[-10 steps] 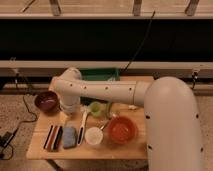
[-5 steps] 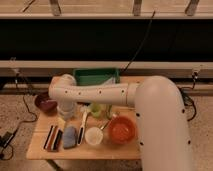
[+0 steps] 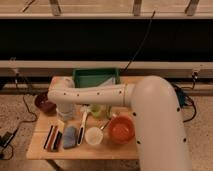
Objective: Place sponge in red bowl
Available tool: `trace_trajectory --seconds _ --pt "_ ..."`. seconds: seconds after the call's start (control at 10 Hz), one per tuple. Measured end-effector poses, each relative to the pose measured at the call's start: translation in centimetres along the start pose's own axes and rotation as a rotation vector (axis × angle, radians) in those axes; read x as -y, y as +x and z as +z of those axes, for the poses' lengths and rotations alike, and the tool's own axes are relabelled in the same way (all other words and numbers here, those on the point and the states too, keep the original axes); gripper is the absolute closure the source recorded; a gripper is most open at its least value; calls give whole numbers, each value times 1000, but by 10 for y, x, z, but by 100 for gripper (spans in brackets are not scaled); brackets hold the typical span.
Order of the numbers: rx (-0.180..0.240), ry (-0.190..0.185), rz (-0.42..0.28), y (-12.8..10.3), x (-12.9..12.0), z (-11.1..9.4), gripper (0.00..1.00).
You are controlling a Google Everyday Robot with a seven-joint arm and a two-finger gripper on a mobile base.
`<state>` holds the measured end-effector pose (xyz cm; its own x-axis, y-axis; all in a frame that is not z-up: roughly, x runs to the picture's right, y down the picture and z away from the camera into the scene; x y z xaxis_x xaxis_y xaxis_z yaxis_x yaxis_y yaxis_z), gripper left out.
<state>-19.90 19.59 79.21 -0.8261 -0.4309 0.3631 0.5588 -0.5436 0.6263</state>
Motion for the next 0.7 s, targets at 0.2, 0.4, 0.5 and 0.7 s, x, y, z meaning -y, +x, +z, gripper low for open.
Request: trace_trajectory --seconds 0.2,0.4,0.5,0.7 --pt "-3 -8 6 -1 -2 0 32" --pt "-4 -13 15 -2 -7 1 32" --pt "-4 -14 19 -3 -9 2 32" --pt "-3 -10 22 -3 -8 3 32"
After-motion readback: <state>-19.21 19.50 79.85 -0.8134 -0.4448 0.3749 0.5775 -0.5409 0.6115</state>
